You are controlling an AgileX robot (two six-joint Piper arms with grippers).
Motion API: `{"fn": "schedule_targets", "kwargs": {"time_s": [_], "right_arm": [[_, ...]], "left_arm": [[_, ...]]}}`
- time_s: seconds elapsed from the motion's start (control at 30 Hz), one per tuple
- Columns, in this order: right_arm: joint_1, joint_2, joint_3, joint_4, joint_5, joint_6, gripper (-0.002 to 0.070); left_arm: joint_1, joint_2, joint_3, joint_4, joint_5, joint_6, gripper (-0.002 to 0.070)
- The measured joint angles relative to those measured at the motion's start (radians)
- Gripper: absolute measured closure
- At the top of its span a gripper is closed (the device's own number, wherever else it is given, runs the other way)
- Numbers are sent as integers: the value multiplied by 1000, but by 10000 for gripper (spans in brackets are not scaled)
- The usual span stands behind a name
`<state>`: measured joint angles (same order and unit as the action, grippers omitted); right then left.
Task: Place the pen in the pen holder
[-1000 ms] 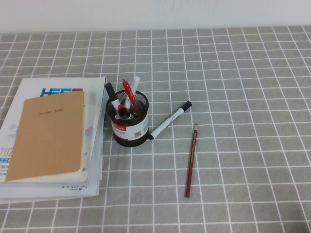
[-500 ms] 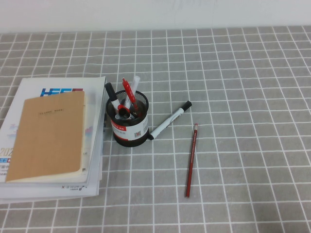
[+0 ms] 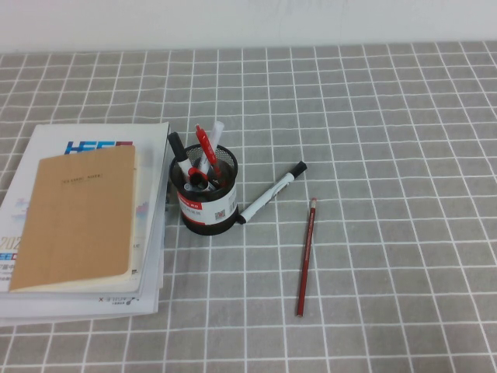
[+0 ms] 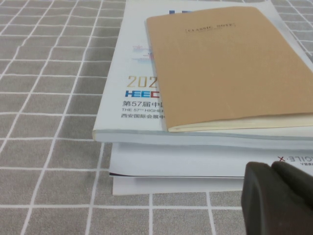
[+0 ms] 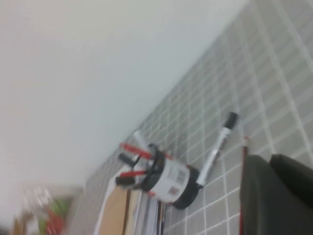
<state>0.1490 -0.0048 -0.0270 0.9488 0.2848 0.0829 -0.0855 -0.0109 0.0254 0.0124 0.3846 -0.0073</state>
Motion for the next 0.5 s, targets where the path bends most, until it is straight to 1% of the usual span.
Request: {"fn": "schedule_targets", "kwargs": {"time_s": [0.07,0.17,0.23,0.37,0.43,0.5], "right_arm": [[0,47,-77,-49,47,-29,689],[0,190,-213,-189,158,-38,689],[0,320,-311,-291,277,-20,689],[0,591,-496,-438,548,-14,689],[0,733,-591,-493,676,-32,688],[0,856,-666,-523,763,-42,688]], "left_arm": [[0,0,0,0,0,0,680],[0,0,0,0,0,0,680],[0,0,0,0,0,0,680],[0,0,0,0,0,0,680],[0,0,0,0,0,0,680],[0,0,0,0,0,0,680]]}}
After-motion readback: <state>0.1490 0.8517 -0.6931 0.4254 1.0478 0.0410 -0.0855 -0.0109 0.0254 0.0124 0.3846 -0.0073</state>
